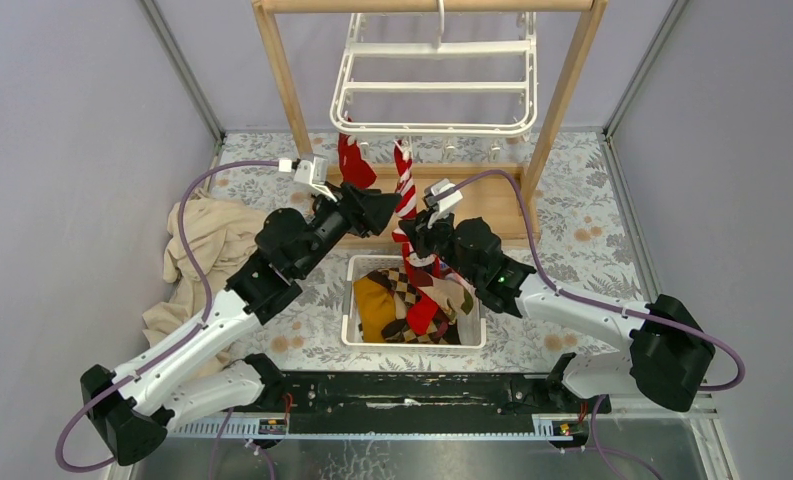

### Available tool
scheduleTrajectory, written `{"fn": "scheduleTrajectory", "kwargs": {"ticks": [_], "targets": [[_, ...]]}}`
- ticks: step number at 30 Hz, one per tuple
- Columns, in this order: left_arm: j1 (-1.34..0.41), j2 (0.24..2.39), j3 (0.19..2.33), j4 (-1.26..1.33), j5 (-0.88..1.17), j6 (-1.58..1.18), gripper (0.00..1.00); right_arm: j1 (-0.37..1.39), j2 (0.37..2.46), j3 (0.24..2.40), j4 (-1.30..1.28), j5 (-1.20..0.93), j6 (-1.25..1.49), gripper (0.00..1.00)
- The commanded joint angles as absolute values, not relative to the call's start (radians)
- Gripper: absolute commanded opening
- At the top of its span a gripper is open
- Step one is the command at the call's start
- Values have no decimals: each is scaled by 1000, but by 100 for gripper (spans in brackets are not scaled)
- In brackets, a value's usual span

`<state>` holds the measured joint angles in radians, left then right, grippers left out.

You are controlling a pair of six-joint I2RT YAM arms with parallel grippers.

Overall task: Remove the socks clipped to the hanger
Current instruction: Remove the sock from the hanger.

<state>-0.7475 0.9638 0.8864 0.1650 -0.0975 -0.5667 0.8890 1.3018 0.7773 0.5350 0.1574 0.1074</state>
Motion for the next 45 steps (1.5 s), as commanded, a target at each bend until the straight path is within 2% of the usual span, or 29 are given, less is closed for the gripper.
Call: {"fn": "scheduleTrajectory", "kwargs": {"ticks": [1, 11, 19, 25, 33, 45], "targets": [[-753, 949, 927, 163, -121, -566, 64, 885, 1303, 826, 536, 235, 48, 9], [-774, 970, 933, 160, -156, -566, 64, 885, 1298, 829, 531, 255, 25, 8], [-777, 803, 664, 228, -191, -549, 65, 884, 1252, 835, 500, 96, 86, 8], [-778, 699, 517, 380, -140, -520, 68, 881, 1236, 849, 458, -38, 137, 8], [-776, 734, 400, 519, -60, -521, 71, 860, 1216, 865, 440, -119, 197, 8], [-776, 801, 333, 635, -9, -505, 71, 833, 1222, 867, 456, -171, 255, 8]]}}
